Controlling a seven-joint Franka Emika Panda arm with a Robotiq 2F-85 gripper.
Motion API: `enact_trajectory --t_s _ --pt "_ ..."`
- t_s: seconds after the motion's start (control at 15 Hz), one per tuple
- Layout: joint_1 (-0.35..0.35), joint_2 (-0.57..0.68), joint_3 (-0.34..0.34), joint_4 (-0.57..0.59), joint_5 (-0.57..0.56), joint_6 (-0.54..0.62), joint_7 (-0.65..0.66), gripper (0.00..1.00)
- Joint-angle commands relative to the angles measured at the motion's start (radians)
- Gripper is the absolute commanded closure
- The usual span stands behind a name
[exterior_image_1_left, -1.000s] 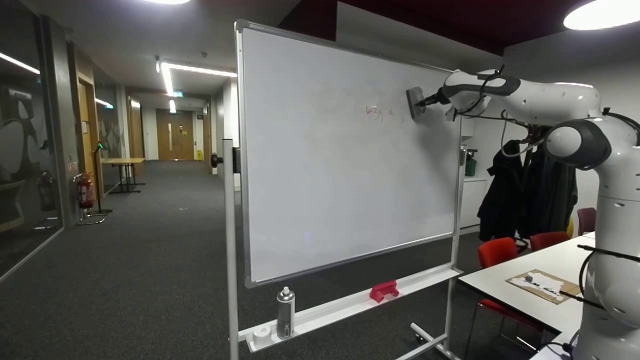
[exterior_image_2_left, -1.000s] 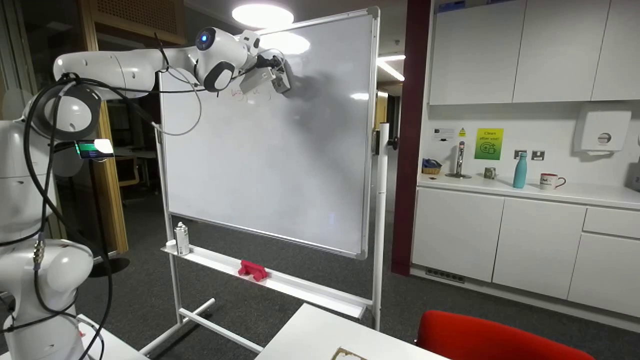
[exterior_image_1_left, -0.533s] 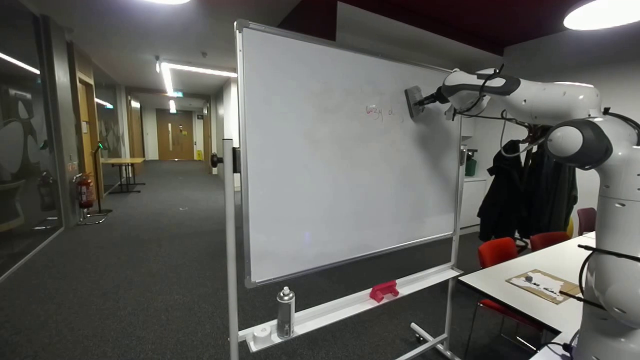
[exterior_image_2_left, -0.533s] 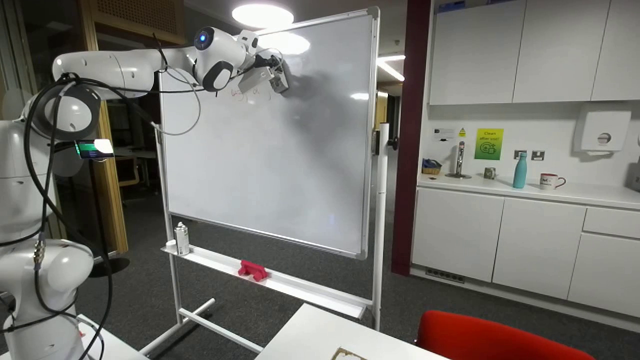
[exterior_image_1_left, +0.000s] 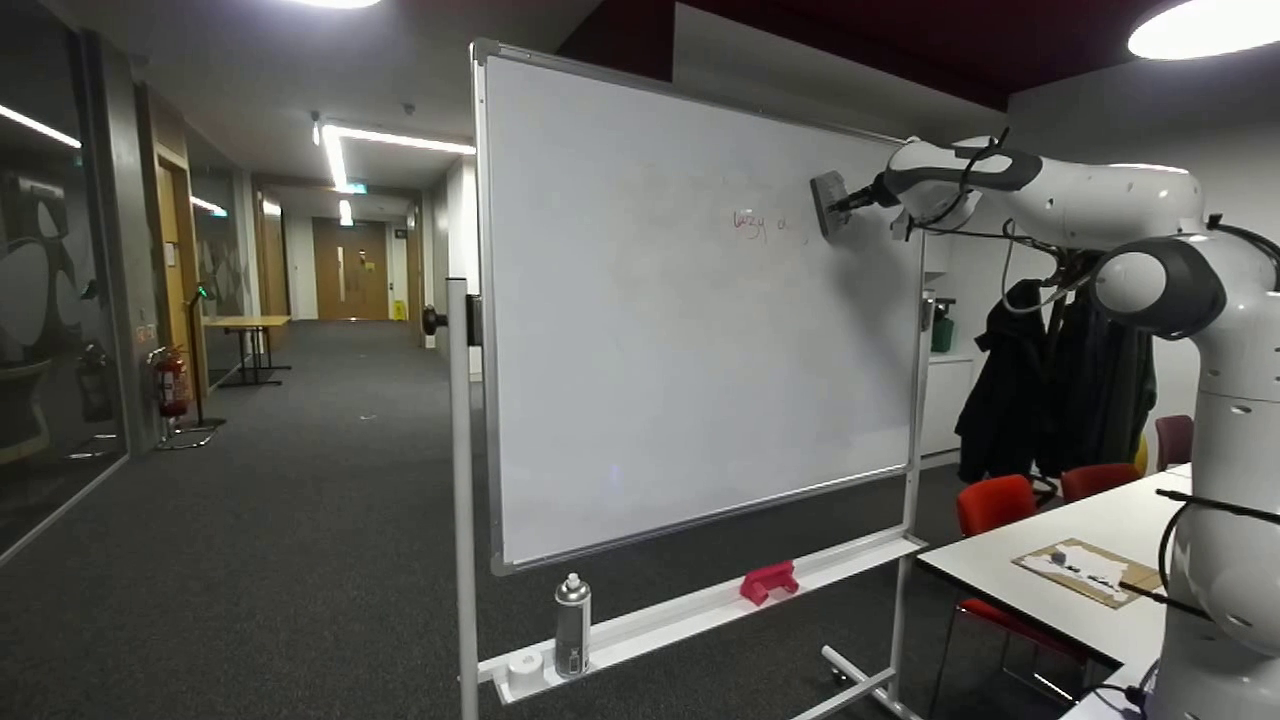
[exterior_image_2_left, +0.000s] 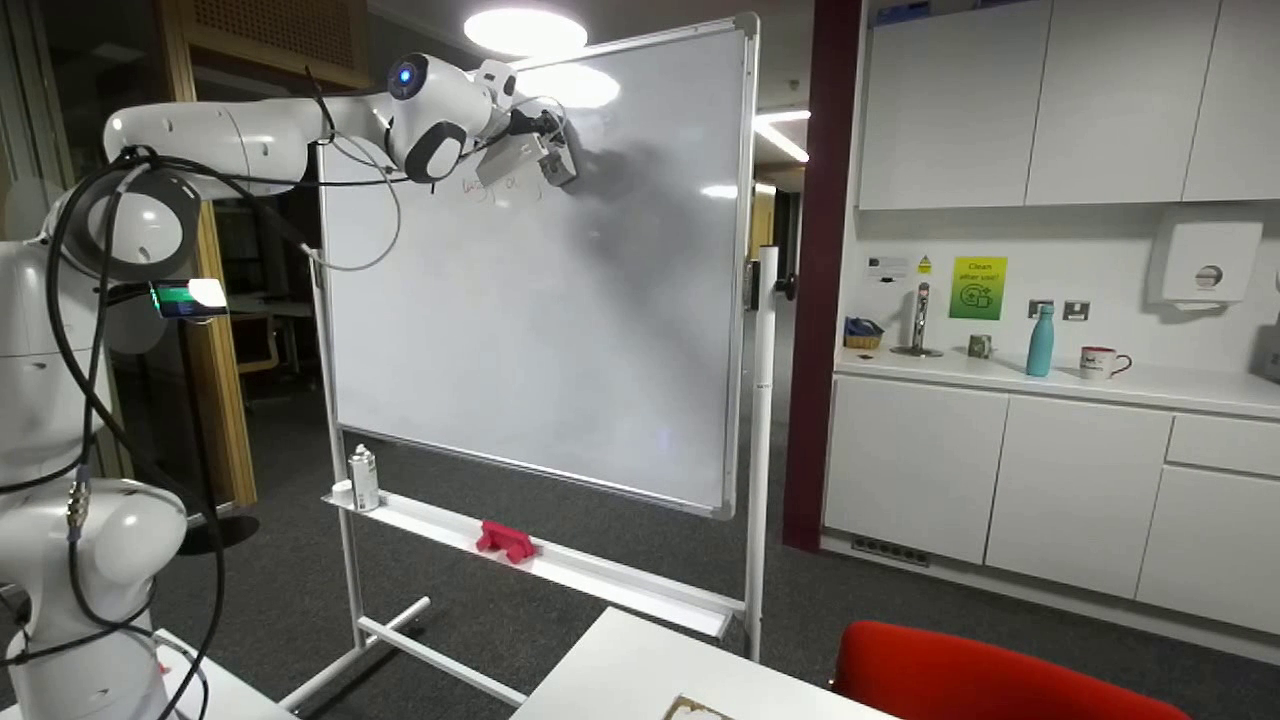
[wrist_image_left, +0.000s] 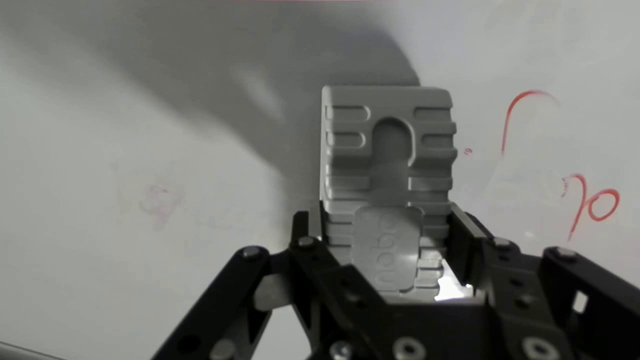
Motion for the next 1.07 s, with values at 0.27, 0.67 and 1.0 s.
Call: enact_trajectory --t_s 0.27,0.67,1.0 --pt "0.020 0.025 0.030 -0.033 0.045 0.061 -0.081 0.66" --pt "0.026 0.037 0.066 -0.060 0.072 0.135 -0.132 0.66" --pt "0.028 0.036 0.102 -0.101 0.083 0.159 -0.172 0.66"
